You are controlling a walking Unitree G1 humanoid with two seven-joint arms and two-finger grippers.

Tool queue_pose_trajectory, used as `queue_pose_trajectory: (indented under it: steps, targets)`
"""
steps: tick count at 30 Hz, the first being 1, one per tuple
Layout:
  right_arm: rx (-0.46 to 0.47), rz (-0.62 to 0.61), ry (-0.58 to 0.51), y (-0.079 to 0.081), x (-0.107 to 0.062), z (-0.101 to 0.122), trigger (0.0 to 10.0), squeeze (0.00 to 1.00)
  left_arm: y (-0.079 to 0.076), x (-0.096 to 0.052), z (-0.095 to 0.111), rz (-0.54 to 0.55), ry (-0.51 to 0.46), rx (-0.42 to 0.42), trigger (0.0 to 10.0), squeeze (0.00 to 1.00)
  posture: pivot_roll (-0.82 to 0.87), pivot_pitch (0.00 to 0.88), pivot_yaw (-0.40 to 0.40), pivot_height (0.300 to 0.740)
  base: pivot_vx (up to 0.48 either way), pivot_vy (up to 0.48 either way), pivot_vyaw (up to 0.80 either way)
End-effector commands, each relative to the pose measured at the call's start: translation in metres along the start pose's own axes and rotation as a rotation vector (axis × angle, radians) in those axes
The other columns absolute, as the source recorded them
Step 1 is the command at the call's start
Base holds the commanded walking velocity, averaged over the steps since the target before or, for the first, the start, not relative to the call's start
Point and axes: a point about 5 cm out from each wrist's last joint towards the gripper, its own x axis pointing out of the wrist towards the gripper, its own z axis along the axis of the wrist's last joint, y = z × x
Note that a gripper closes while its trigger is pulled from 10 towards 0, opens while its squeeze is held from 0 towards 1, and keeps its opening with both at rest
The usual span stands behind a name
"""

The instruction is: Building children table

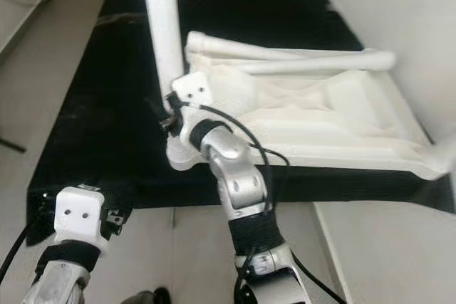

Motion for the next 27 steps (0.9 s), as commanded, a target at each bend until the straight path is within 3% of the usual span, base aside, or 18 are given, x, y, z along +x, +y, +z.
queue_pose_trajectory:
  steps: [1, 4, 5, 7, 8, 9, 11, 12, 13, 14, 18, 19, 21, 27]
  targets:
    - [0.104, -0.011, 0.176, 0.009, 0.003, -0.040, 10.0, 0.00, 0.002, -0.002, -0.007, 0.010, 0.034, -0.008, 10.0, 0.00, 0.01, 0.224, -0.022, 0.740, 0.000, 0.000, 0.00]
    - [0.124, 0.048, 0.117, 0.009, 0.006, -0.026, 10.0, 0.00, -0.003, -0.005, -0.006, -0.048, 0.054, -0.082, 10.0, 0.00, 0.00, 0.216, -0.023, 0.740, 0.000, 0.000, 0.00]
    - [0.108, 0.082, 0.086, 0.003, 0.008, -0.016, 10.0, 1.00, -0.007, -0.010, -0.004, -0.083, 0.059, -0.152, 10.0, 0.00, 0.00, 0.213, -0.025, 0.740, 0.000, 0.000, 0.00]
    - [0.094, 0.097, 0.068, 0.000, 0.008, -0.009, 10.0, 1.00, -0.009, -0.013, -0.002, -0.105, 0.060, -0.199, 10.0, 0.00, 0.00, 0.213, -0.025, 0.740, 0.000, 0.000, 0.00]
    - [0.072, 0.119, 0.052, -0.006, 0.009, -0.002, 10.0, 1.00, -0.011, -0.017, 0.002, -0.112, 0.054, -0.215, 1.1, 0.00, 0.00, 0.212, -0.031, 0.740, 0.000, 0.000, 0.00]
    - [0.038, 0.123, 0.042, -0.015, 0.011, 0.006, 10.0, 1.00, -0.013, -0.020, 0.004, -0.104, 0.050, -0.227, 0.0, 0.00, 0.00, 0.211, -0.032, 0.740, 0.000, 0.000, 0.00]
    - [0.016, 0.122, 0.037, -0.020, 0.012, 0.010, 10.0, 1.00, -0.015, -0.021, 0.006, -0.096, 0.047, -0.228, 0.0, 0.00, 0.00, 0.211, -0.032, 0.740, 0.000, 0.000, 0.00]
    - [-0.005, 0.153, 0.034, -0.026, 0.013, 0.016, 10.0, 0.85, -0.016, -0.023, 0.007, -0.083, 0.050, -0.237, 0.0, 0.00, 0.00, 0.215, -0.037, 0.740, 0.000, 0.000, 0.00]
    - [-0.005, 0.153, 0.034, -0.026, 0.013, 0.016, 10.0, 0.85, -0.016, -0.023, 0.007, -0.083, 0.050, -0.237, 0.0, 0.00, 0.00, 0.215, -0.037, 0.740, 0.000, 0.000, 0.00]
    - [-0.021, 0.196, 0.027, -0.032, 0.013, 0.023, 10.0, 0.00, -0.017, -0.026, 0.008, -0.073, 0.055, -0.241, 0.0, 0.00, 0.00, 0.218, -0.040, 0.740, 0.000, 0.000, 0.00]
    - [-0.026, 0.402, -0.001, -0.041, 0.009, 0.037, 10.0, 0.00, -0.018, -0.031, 0.008, -0.063, 0.064, -0.241, 0.0, 0.00, 0.02, 0.224, -0.045, 0.740, 0.000, 0.000, 0.00]
    - [-0.026, 0.402, -0.001, -0.041, 0.009, 0.037, 10.0, 0.00, -0.018, -0.031, 0.008, -0.063, 0.064, -0.241, 0.0, 0.00, 0.02, 0.224, -0.045, 0.740, 0.000, 0.000, 0.00]
    - [-0.055, 0.557, 0.023, -0.041, 0.004, 0.037, 10.0, 0.00, -0.020, -0.030, 0.006, -0.077, 0.064, -0.237, 0.0, 0.00, 0.02, 0.227, -0.045, 0.740, 0.000, 0.000, 0.00]
    - [-0.073, 0.661, 0.044, -0.041, 0.009, 0.037, 10.0, 0.00, -0.022, -0.027, 0.005, -0.148, 0.059, -0.228, 0.0, 0.00, 0.03, 0.243, -0.039, 0.740, 0.000, 0.000, 0.00]
